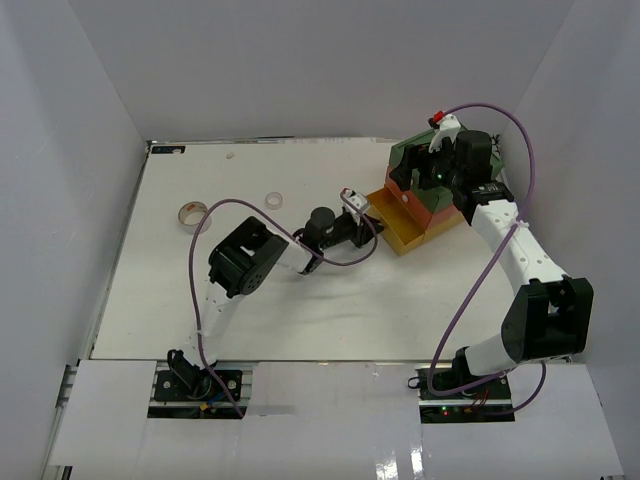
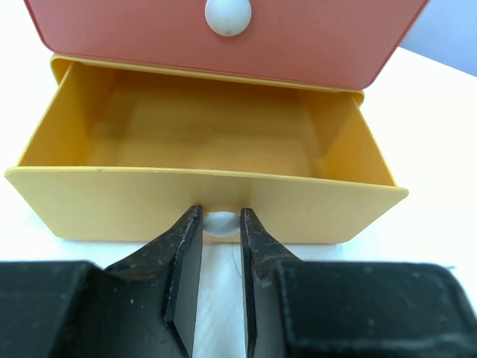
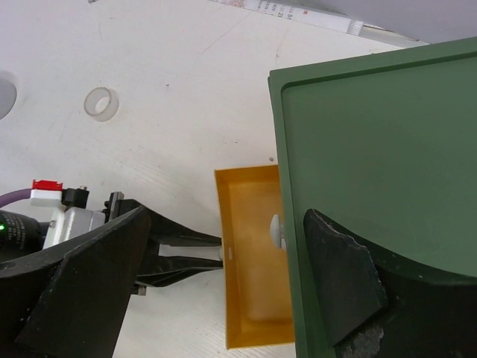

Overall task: Sort the stationery into containers
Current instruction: Open the drawer in the storage box, then pick up the stationery from the center of the board.

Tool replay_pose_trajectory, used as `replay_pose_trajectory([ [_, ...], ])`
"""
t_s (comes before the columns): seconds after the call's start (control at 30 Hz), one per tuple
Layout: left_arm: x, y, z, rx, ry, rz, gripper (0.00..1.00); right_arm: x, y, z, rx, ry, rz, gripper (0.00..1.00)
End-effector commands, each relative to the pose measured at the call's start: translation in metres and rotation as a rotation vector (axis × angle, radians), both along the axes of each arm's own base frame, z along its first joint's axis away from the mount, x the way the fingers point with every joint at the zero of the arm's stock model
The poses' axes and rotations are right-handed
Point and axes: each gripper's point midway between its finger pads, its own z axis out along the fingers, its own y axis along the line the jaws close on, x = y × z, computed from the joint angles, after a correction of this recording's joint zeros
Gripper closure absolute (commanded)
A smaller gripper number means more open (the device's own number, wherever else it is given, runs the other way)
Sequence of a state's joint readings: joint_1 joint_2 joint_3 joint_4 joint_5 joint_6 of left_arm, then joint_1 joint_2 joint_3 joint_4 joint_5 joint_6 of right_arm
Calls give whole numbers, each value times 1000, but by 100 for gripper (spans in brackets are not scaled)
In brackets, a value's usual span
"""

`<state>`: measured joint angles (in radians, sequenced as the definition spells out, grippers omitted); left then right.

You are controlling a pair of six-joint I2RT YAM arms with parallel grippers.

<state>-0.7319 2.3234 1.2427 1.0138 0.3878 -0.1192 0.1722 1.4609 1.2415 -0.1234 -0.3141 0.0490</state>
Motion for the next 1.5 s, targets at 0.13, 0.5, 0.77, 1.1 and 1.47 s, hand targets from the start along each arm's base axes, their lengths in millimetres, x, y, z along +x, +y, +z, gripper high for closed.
replay_pose_trajectory([
  [0.13, -22, 10, 43, -35, -30, -32, 100, -2, -7, -20, -17, 61, -25, 10],
  [0.5, -27, 13, 44, -31, 32, -29, 52, -4, -10, -12, -33, 44, -26, 10],
  [0.77, -23, 42, 76, -17, 113, 130, 10, -19, -16, 30, -42, -40, -39, 10],
  [1.1, 6, 172, 96, 78, 409, 627, 2, -62, -24, 48, -9, -111, -60, 10],
  [1.47, 33, 474, 74, 109, 731, 1318, 2, -82, -8, 27, 48, -129, 15, 10],
])
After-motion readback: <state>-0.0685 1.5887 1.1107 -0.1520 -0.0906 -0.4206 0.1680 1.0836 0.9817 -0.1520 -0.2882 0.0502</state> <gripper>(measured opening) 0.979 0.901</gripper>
